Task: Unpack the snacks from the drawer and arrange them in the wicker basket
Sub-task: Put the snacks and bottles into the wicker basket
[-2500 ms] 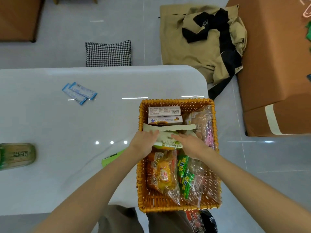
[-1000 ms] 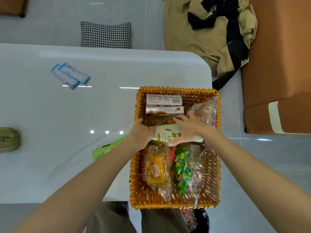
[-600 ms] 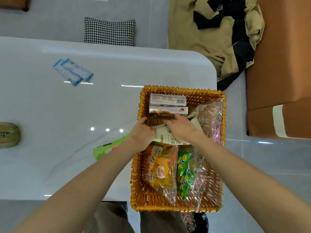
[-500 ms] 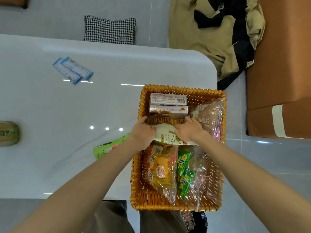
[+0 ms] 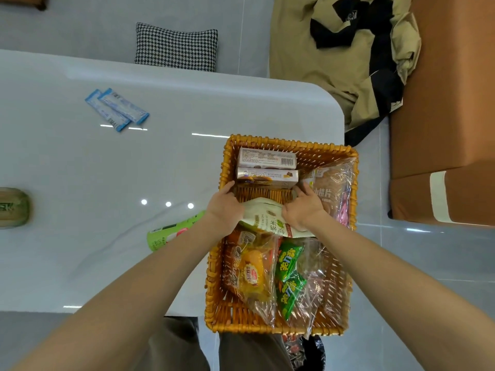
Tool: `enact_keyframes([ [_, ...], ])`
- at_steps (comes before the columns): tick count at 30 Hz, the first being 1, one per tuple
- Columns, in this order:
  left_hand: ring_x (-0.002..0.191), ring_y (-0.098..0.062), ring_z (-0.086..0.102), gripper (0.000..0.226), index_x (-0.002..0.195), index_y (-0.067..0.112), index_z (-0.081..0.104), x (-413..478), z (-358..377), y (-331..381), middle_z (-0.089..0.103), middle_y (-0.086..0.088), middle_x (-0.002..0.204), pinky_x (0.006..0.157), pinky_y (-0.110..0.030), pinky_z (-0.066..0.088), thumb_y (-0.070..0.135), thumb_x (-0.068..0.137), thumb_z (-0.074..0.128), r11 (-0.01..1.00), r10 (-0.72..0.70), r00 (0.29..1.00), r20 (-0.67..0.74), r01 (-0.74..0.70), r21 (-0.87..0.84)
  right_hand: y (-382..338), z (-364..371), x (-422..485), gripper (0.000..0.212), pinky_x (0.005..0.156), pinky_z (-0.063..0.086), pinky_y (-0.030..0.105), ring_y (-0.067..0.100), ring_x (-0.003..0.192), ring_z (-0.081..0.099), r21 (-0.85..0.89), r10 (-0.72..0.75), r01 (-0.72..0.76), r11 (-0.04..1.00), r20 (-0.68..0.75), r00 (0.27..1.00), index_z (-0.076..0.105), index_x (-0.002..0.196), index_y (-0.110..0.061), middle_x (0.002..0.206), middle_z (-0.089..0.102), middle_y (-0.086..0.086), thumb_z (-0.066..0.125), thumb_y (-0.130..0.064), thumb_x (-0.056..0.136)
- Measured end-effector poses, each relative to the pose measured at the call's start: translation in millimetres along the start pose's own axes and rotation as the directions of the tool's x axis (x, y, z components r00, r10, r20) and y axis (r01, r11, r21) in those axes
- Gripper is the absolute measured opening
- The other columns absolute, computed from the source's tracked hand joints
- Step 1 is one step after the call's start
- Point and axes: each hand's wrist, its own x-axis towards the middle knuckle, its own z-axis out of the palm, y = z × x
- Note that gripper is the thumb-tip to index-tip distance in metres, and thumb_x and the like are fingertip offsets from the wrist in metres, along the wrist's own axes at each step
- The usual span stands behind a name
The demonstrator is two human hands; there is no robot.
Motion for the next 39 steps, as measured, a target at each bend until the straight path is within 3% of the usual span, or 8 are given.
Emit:
enact_keyframes([
  [8, 0.130, -0.016, 0.043, 0.040, 0.138, 0.019, 0.047, -23, 3, -1, 0.056, 0.002, 0.135, 0.119, -0.034, -0.002, 0.024, 0.098, 0.045, 0.936, -0.020, 0.990, -0.141, -0.031, -0.351, 0, -8, -26, 0.047, 0.116, -0.007, 0.058, 0.033, 0.148, 0.007, 0.057, 0.024, -0.022, 0.998, -0.037, 0.999, 0.042, 0.142, -0.012, 0.154, 0.034, 0.012, 0.030, -0.025, 0.099],
  [11, 0.140, -0.018, 0.029, 0.048, 0.149, 0.019, 0.033, -42, -14, -10, 0.036, 0.003, 0.152, 0.116, -0.033, 0.021, 0.027, 0.102, 0.040, 0.808, -0.096, 0.981, -0.169, -0.022, -0.588, -3, -23, -42, 0.041, 0.113, 0.021, 0.051, 0.030, 0.133, 0.039, 0.155, 0.046, -0.007, 0.988, -0.253, 0.966, 0.049, 0.135, -0.014, 0.137, 0.053, 0.010, 0.037, -0.015, 0.096],
  [13, 0.142, -0.019, 0.027, 0.049, 0.150, 0.021, 0.029, -57, -22, -21, 0.030, 0.004, 0.156, 0.116, -0.033, 0.022, 0.028, 0.103, 0.038, 0.750, -0.145, 0.971, -0.192, -0.019, -0.661, -5, -36, -56, 0.038, 0.096, 0.040, 0.042, 0.028, 0.115, 0.052, 0.226, 0.093, 0.000, 0.974, -0.402, 0.911, 0.051, 0.132, -0.016, 0.123, 0.062, 0.007, 0.039, -0.014, 0.096],
  [16, 0.140, -0.018, 0.031, 0.048, 0.150, 0.022, 0.030, -79, -23, -48, 0.031, 0.003, 0.155, 0.114, -0.031, 0.023, 0.028, 0.103, 0.040, 0.720, -0.246, 0.937, -0.249, 0.004, -0.694, -13, -62, -74, 0.040, 0.083, 0.045, 0.039, 0.028, 0.106, 0.058, 0.326, 0.137, 0.051, 0.944, -0.529, 0.837, 0.049, 0.136, -0.019, 0.118, 0.067, 0.006, 0.037, -0.014, 0.098],
  [23, 0.137, -0.022, 0.035, 0.049, 0.149, 0.020, 0.032, -118, 22, -149, 0.030, -0.002, 0.154, 0.109, -0.035, 0.032, 0.026, 0.101, 0.042, 0.478, -0.511, 0.857, -0.066, 0.220, -0.850, -76, -152, -70, 0.036, 0.086, 0.043, 0.034, 0.021, 0.116, 0.052, 0.489, 0.147, 0.275, 0.828, -0.662, 0.735, 0.051, 0.135, -0.024, 0.124, 0.062, -0.001, 0.036, -0.019, 0.102],
  [29, 0.134, -0.027, 0.040, 0.053, 0.150, 0.013, 0.029, -118, 72, -242, 0.035, -0.013, 0.151, 0.108, -0.032, 0.030, 0.020, 0.100, 0.046, 0.160, -0.605, 0.787, 0.119, 0.266, -0.951, -155, -226, -4, 0.040, 0.091, 0.040, 0.031, 0.019, 0.122, 0.045, 0.650, 0.189, 0.361, 0.669, -0.618, 0.763, 0.048, 0.137, -0.024, 0.135, 0.052, -0.002, 0.042, -0.014, 0.099],
  [34, 0.135, -0.028, 0.039, 0.055, 0.152, 0.015, 0.024, -85, 109, -311, 0.034, -0.013, 0.152, 0.110, -0.034, 0.030, 0.020, 0.100, 0.044, 0.158, -0.576, 0.807, 0.135, 0.272, -0.949, -202, -272, 76, 0.046, 0.100, 0.036, 0.030, 0.021, 0.131, 0.037, 0.765, 0.234, 0.345, 0.545, -0.533, 0.813, 0.040, 0.143, -0.019, 0.146, 0.039, 0.002, 0.046, -0.015, 0.098],
  [39, 0.145, -0.025, 0.020, 0.063, 0.153, 0.015, 0.012, -39, 132, -376, 0.015, -0.010, 0.159, 0.114, -0.035, 0.022, 0.016, 0.100, 0.045, 0.251, -0.600, 0.799, 0.035, 0.229, -0.940, -229, -304, 161, 0.059, 0.110, 0.033, 0.036, 0.025, 0.140, 0.026, 0.742, 0.168, 0.335, 0.581, -0.512, 0.842, 0.028, 0.151, -0.018, 0.157, 0.025, 0.004, 0.047, -0.012, 0.095],
])
